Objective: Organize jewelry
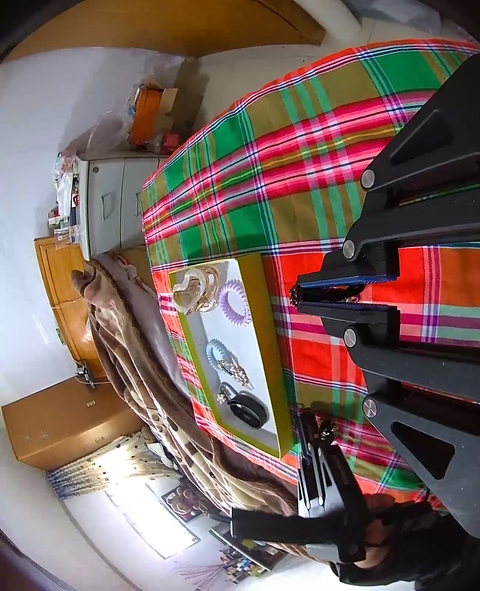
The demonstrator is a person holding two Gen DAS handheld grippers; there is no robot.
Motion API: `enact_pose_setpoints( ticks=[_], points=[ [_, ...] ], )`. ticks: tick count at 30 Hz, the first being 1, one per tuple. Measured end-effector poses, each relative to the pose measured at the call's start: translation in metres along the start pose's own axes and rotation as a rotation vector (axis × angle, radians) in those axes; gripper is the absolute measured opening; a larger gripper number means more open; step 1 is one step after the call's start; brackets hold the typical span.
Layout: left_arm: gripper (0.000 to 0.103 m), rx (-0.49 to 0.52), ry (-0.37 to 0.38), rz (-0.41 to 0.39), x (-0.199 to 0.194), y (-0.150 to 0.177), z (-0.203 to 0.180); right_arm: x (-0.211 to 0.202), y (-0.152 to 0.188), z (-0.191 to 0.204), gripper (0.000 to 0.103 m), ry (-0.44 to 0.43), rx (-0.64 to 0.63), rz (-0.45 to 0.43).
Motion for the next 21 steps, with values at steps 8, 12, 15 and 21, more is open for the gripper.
enact_pose_setpoints(
  ticks=[8,12,15,21],
  points=[
    [0.007,-0.093,0.105,-0.084,-0.040,-0.014,0.019,-0.005,-0.012,0.005,0.008,-0.001,-0.007,-0.028],
    [0.007,-0.128,0.138,-0.121,-0.057,-0.024,0.029,-0.006,-0.022,0.010,0.008,-0.007,-0.016,-0.045],
    [0.007,-0.136,0.126,-0.145,-0.064,-0.029,0.034,-0.006,-0.028,0.014,0.008,-0.010,-0.027,-0.057],
    [0.008,-0.098,0.125,-0.083,-0.048,-0.022,0.038,-0.001,-0.028,0.021,0.008,-0.017,-0.035,-0.048]
  ],
)
Point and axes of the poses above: each gripper's, at about its wrist camera, not at the fingertips, and x roughly the way its jaws point, z to its left, y to its underside, the point moved 4 cm from there along x, roughly the way its jaws point, and after that the axes turned 12 degrees about -x, right-handed, at the moved point
